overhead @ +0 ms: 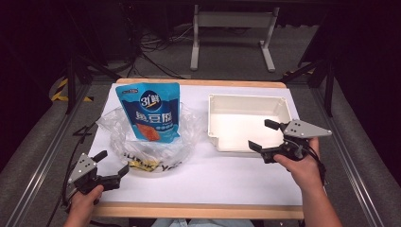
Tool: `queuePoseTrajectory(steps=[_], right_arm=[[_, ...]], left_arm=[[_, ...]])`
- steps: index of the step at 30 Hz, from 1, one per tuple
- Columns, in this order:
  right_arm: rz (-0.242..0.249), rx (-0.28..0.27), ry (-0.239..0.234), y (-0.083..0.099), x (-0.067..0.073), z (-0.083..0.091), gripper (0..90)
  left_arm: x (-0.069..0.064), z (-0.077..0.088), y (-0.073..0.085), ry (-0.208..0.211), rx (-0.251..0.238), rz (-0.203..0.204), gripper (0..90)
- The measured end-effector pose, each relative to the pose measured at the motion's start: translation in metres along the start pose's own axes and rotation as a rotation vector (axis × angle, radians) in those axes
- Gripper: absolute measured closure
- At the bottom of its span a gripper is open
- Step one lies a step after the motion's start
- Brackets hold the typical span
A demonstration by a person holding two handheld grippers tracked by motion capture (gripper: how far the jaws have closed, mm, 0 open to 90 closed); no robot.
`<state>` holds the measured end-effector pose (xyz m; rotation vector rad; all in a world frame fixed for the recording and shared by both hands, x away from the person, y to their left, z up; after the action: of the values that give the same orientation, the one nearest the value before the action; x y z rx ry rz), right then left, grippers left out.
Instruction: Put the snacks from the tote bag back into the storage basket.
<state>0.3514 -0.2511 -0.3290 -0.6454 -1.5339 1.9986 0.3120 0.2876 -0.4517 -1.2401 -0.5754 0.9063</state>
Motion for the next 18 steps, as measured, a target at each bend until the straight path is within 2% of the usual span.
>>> queuePoseTrajectory(steps=[6, 8, 18], right_arm=[[-0.002, -0.008, -0.047, -0.009, 0.002, -0.016, 6.4], [0.002, -0.019, -0.085, -0.015, 0.003, -0.027, 5.6], [0.031, -0.012, -0.13, -0.035, 0.01, -0.064, 5.2]], left_arm=[[0.0, 0.0, 0.0, 0.002, -0.003, -0.001, 2.5], [0.0, 0.001, -0.001, 0.005, -0.006, -0.002, 2.5], [-0.001, 0.002, -0.001, 0.01, -0.008, -0.005, 2.5]])
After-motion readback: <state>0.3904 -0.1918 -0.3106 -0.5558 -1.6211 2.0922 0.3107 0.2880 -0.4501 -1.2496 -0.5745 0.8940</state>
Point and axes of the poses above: each handheld gripper's, and its own axes: z roughly backward along the jaws, y roughly out of its underside, x roughly to its left, the point moved 1 cm from there along -z, roughly forward along the jaws, and after that the axes turned 5 degrees about -x, right-handed, at the moved point
